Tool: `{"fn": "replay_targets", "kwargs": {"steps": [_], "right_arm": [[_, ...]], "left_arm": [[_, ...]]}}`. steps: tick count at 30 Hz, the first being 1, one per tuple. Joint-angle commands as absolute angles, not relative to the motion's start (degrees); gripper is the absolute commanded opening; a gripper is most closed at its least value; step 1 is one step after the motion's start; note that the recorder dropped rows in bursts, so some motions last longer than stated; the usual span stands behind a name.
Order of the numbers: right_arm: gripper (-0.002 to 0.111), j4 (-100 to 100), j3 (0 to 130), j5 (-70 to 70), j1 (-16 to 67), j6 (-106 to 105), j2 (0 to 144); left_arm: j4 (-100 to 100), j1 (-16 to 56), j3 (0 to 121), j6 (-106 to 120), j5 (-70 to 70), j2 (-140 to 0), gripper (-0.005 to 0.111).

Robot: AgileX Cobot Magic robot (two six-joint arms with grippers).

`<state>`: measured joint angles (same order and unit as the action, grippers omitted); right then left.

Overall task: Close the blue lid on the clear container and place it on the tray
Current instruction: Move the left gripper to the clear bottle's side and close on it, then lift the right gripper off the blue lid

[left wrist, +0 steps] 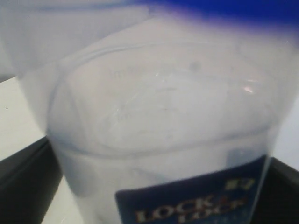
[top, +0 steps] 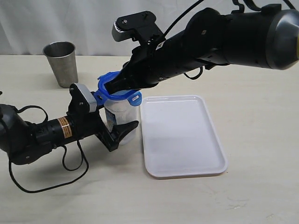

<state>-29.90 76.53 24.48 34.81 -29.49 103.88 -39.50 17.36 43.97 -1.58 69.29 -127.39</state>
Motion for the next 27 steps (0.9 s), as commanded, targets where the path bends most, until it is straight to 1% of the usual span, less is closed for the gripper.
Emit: {"fn": "replay_targets", "kwargs": {"steps": [1, 11, 13, 14, 15, 16, 17, 18, 20, 22, 27], "right_arm": [[0.004, -29.3, 76.0, 26.0, 34.7, -29.1, 103.5], [0.004, -29.3, 76.0, 26.0, 34.7, -29.1, 103.5], [0.004, -29.3, 76.0, 26.0, 34.7, -29.1, 103.5], [0.004, -29.3, 76.0, 26.0, 34.7, -29.1, 103.5], [0.004, -29.3, 76.0, 26.0, 34.7, -29.1, 103.5], [0.004, -29.3, 76.0, 26.0, 34.7, -29.1, 103.5], [0.004, -29.3, 76.0, 26.0, 34.7, -29.1, 103.5], [0.004, -29.3, 76.0, 26.0, 34.7, -29.1, 103.5], [0.004, -29.3, 76.0, 26.0, 34.7, -29.4, 103.5], [0.004, -29.3, 76.0, 26.0, 34.7, -29.9, 103.3], [0.005, -28.8, 78.1, 26.0, 34.7, -31.1, 99.9]], "left_arm": [[-38.3, 17.7, 44.3, -1.3, 70.0, -127.6, 0.093], [-36.6, 18.0, 44.3, -1.1, 70.0, -127.6, 0.093], [-36.3, 18.0, 44.3, -1.1, 70.0, -127.6, 0.089], [-36.3, 18.0, 44.3, -0.6, 70.0, -127.6, 0.078], [-36.6, 18.0, 44.3, -0.6, 70.0, -127.6, 0.072], [-37.3, 18.0, 44.3, -0.6, 70.0, -127.6, 0.058], [-37.5, 18.0, 44.3, -0.6, 70.0, -127.6, 0.053], [-38.9, 18.0, 44.3, -0.6, 70.0, -127.6, 0.041], [-38.9, 18.0, 44.3, -0.6, 70.0, -127.6, 0.023], [-38.9, 18.0, 44.3, -0.9, 70.0, -127.6, 0.001], [-37.3, 18.0, 44.3, -3.2, 70.0, -127.6, 0.000]]}}
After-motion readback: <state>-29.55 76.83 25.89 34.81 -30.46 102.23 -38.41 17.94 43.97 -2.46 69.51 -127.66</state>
